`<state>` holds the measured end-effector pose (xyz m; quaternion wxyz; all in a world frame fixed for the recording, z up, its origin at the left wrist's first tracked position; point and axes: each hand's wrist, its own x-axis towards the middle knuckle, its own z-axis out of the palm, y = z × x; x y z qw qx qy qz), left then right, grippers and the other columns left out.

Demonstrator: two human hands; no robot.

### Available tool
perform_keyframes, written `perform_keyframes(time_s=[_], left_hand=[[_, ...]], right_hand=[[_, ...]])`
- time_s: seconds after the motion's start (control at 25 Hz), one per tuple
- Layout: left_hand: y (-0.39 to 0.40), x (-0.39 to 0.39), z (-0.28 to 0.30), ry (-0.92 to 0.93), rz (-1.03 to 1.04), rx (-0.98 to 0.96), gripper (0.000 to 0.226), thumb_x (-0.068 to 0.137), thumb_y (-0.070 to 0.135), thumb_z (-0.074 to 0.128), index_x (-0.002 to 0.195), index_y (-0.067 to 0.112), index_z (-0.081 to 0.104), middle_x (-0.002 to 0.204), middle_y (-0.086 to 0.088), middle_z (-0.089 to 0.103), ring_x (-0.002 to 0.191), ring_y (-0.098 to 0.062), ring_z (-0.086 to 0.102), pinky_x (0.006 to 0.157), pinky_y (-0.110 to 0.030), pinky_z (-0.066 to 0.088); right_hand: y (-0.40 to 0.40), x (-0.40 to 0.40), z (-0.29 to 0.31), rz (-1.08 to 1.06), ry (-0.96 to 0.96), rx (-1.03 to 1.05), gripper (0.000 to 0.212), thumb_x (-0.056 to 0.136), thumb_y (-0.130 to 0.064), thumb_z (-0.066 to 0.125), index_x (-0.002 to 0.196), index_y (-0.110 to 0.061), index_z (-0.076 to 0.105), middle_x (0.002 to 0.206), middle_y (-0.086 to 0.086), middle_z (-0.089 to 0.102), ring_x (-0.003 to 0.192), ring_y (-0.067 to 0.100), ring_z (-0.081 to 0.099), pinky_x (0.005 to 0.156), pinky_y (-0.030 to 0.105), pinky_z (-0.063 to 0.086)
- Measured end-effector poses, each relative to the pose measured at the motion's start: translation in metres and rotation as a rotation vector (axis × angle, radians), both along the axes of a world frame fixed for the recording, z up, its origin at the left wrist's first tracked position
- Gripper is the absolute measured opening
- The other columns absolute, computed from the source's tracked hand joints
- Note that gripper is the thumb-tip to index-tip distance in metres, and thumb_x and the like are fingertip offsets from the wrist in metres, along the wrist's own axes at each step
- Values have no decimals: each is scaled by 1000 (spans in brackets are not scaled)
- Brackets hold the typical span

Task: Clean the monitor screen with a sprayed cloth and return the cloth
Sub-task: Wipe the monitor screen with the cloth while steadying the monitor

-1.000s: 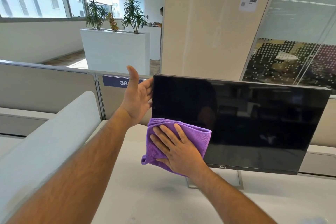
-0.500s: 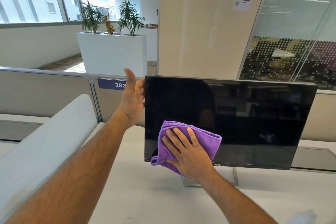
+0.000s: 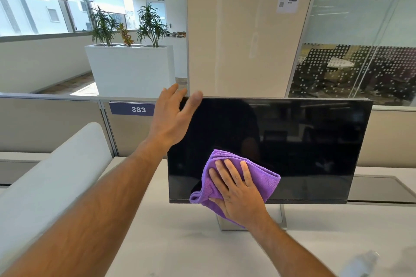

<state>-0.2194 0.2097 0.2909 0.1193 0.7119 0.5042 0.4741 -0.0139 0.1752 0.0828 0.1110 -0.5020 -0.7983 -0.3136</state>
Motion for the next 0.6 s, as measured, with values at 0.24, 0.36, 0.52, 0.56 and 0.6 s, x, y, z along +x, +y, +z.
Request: perform_keyframes(time_s=[0.24,0.36,0.52,0.56,0.6], left_hand=[[7,14,-2,399,191,62,118,70,97,0,147,20,44,163,-2,32,156,-24,1,121,-53,-13],[9,27,0,525,162,106,116,72,96,3,144,17,47,154,-5,45,152,-26,23,124,-54,-4],[10,44,6,578,112,167,101,75,96,6,112,17,58,109,0,62,115,-27,56,116,-51,27],[10,47,7,589,102,181,100,75,96,6,109,18,59,105,1,62,109,-26,58,112,-49,31],[11,49,8,602,91,187,102,74,96,6,112,18,60,108,0,64,110,-26,58,110,-48,33]], right_hand=[[-8,15,-6,-120,150,21,78,101,-64,29,160,-18,7,165,12,13,152,35,9,124,57,-2],[-10,23,-10,-200,202,24,79,100,-65,30,159,-14,15,162,15,23,150,38,12,123,59,-2],[-11,37,-15,-294,299,56,79,100,-64,27,158,-11,16,161,18,24,149,41,14,121,64,7],[-12,40,-16,-316,334,71,80,101,-64,26,159,-11,14,161,19,23,149,43,16,120,64,10],[-13,43,-17,-333,367,86,80,101,-63,25,159,-10,10,162,20,23,149,44,18,119,65,13]])
